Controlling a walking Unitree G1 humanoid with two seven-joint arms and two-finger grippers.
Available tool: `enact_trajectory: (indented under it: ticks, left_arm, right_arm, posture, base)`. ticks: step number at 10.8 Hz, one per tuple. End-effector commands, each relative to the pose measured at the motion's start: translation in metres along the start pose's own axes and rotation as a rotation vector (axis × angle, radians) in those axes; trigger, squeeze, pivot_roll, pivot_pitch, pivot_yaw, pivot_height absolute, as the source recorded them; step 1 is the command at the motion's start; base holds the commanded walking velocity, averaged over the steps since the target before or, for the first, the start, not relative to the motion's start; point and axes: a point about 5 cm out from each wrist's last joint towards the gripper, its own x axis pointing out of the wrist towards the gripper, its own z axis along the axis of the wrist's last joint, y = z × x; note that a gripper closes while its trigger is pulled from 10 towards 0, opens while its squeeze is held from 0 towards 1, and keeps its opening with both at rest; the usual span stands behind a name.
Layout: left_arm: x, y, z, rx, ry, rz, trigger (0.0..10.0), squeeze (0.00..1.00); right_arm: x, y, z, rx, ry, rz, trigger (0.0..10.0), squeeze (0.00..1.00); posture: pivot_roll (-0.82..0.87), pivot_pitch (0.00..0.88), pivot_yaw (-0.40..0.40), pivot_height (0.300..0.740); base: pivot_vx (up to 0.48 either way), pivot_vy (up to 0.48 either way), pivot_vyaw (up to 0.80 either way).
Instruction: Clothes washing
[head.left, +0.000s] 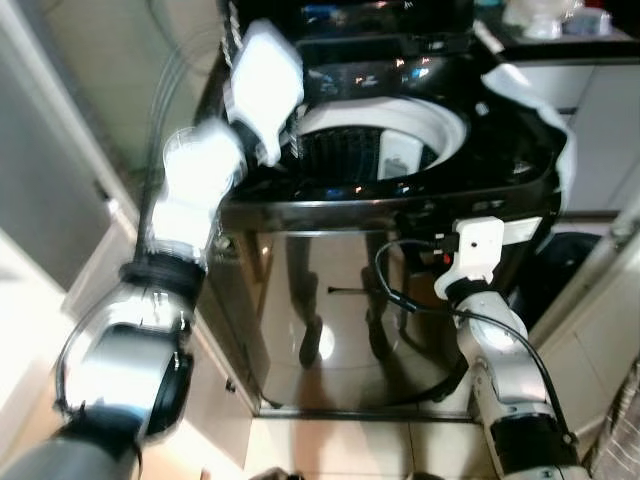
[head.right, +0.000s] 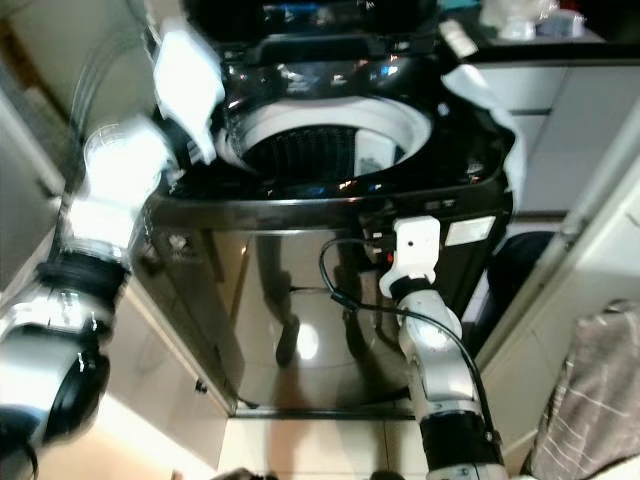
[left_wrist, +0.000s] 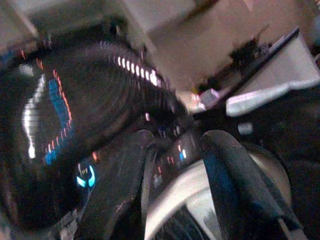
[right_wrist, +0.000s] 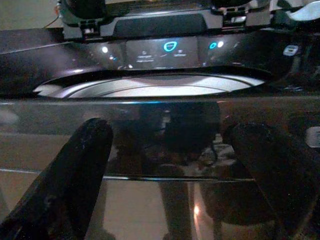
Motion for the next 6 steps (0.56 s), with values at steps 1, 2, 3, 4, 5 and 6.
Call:
enact_trajectory:
  ticks: [1, 2, 3, 4, 5, 6]
  left_arm:
    - [-0.010, -0.003, 0.007, -0.080, -0.046, 0.101, 10.0, 0.00]
    - [-0.025, -0.011, 0.001, -0.179, -0.025, 0.201, 10.0, 0.00]
    - [-0.036, -0.023, -0.001, -0.213, -0.007, 0.234, 10.0, 0.00]
    - [-0.046, -0.036, 0.004, -0.157, -0.006, 0.190, 10.0, 0.00]
    - [-0.048, -0.038, 0.003, -0.178, 0.005, 0.182, 10.0, 0.00]
    - [-0.053, -0.043, 0.001, -0.184, 0.039, 0.181, 10.0, 0.00]
  right_arm:
    - [0.005, -0.002, 0.007, -0.005, -0.041, -0.028, 10.0, 0.00]
    - [0.007, -0.008, 0.010, -0.011, -0.066, -0.070, 10.0, 0.00]
    - [0.009, -0.011, 0.015, -0.024, -0.087, -0.081, 10.0, 0.00]
    - [0.014, -0.013, 0.024, -0.061, -0.139, -0.081, 10.0, 0.00]
    - [0.015, -0.013, 0.027, -0.084, -0.158, -0.087, 10.0, 0.00]
    - [0.014, -0.015, 0.032, -0.119, -0.194, -0.108, 10.0, 0.00]
  posture:
    - [-0.20, 0.000, 0.092, 0.740]
    - [-0.19, 0.000, 0.080, 0.740]
    - [-0.17, 0.000, 0.064, 0.740]
    - [-0.15, 0.000, 0.045, 0.740]
    - [-0.14, 0.000, 0.039, 0.740]
    - [-0.13, 0.000, 0.032, 0.740]
  base:
    - [0.000, 0.000, 0.00]
    - [0.000, 0.000, 0.00]
    - [0.000, 0.000, 0.00]
    - [0.000, 0.000, 0.00]
    - [0.000, 0.000, 0.00]
    - [0.000, 0.000, 0.00]
